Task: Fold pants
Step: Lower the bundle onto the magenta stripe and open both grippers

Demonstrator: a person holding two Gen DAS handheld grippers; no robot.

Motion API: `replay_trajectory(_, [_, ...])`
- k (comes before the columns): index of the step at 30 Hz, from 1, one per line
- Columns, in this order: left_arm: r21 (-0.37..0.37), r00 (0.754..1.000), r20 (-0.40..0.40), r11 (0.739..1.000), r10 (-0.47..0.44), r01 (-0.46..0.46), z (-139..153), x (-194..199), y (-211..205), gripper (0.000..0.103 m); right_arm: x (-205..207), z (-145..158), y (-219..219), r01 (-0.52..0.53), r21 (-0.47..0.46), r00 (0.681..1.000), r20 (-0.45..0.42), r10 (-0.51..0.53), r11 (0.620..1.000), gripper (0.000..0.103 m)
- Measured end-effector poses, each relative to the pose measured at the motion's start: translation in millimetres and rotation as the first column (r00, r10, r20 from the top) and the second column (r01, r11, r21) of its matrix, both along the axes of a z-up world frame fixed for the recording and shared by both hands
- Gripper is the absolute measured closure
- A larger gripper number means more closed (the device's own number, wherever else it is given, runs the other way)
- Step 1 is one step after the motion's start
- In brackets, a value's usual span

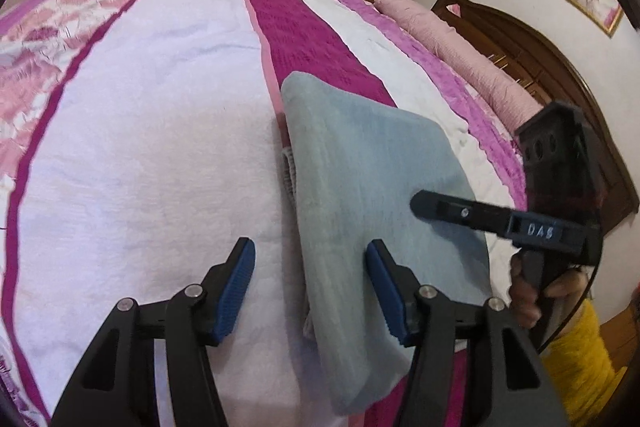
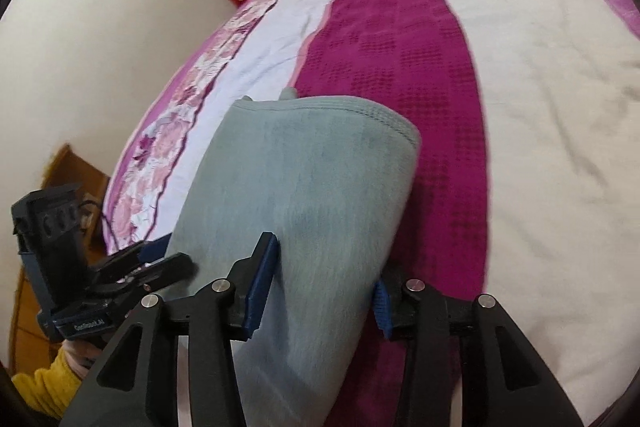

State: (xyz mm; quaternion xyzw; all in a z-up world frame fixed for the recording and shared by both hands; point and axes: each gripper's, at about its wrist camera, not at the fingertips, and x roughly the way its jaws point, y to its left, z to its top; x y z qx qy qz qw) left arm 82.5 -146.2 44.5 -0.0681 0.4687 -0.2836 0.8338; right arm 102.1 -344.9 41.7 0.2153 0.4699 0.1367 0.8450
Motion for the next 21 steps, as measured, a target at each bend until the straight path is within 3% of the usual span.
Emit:
replay_trajectory(4, [0.03, 1.0, 0.021, 0.999, 0.011, -0.012, 7, -12, 6, 0.043, -21, 11, 0, 0.041, -0.066, 0.999, 0.006, -0.041, 0.997, 0.06])
replay_trajectory(9, [0.12, 0.999, 0.043, 0.992, 0.03, -0.035, 12, -25, 8, 0.043, -56, 18, 10, 0.06, -0.131, 0.998, 0.019, -0.058, 0.99, 0.06])
replay_trajectory(14, [0.211, 0.997, 0.069, 0.977, 0.031, -0.045, 15, -37, 2, 0.041, -86, 9, 27, 0.107, -0.209, 0.994, 0.02, -0.105, 0.972, 0.059])
replay_trajectory(21, [0.27, 0.996, 0.081, 0.961, 0.043, -0.063, 6, -43, -1, 0.033, -94, -11, 42, 0.135, -0.288, 0.99, -0.005, -0.142, 0.948, 0.056])
